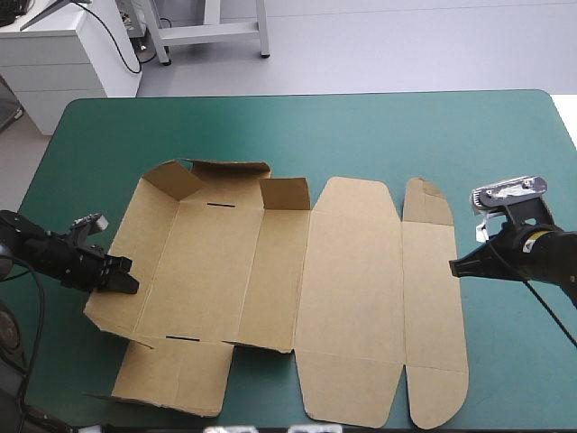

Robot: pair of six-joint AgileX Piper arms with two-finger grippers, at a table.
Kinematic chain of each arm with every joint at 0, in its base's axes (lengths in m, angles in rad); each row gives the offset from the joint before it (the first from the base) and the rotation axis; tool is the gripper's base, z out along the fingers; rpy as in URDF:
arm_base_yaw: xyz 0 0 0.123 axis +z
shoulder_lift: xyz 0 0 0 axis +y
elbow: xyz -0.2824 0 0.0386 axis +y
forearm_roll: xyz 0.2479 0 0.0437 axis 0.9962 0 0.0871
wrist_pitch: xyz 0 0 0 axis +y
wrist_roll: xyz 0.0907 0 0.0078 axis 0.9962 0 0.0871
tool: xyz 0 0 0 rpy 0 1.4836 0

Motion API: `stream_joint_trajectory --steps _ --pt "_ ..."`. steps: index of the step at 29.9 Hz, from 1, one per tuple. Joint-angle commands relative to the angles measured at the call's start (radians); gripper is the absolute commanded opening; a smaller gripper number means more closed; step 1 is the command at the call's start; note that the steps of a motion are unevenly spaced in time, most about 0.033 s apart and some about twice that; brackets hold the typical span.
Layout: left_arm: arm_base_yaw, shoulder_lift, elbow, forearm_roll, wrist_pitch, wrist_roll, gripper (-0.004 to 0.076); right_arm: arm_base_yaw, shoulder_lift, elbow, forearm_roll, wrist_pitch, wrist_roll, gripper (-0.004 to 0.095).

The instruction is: Fold the box

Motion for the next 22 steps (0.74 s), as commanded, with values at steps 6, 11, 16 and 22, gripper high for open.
stream_joint_trajectory --steps 6,11,16,22 --pt "-0.009 -0.036 -0.019 0.019 0.059 0.053 -0.0001 -0.011 -0.015 -0.026 0.003 -0.046 -0.006 -0.0021" --pt "-0.093 -0.036 -0.079 0.019 0.037 0.099 -0.0008 -0.011 -0.015 -0.026 0.003 -0.054 -0.006 -0.0021" --pt "-0.229 -0.036 -0.206 0.053 0.003 0.102 -0.0008 -0.011 -0.015 -0.026 0.005 -0.079 0.010 -0.0021" --pt "-0.425 -0.036 -0.393 0.199 -0.078 0.102 -0.0008 -0.011 -0.015 -0.026 0.005 -0.086 0.030 -0.0021"
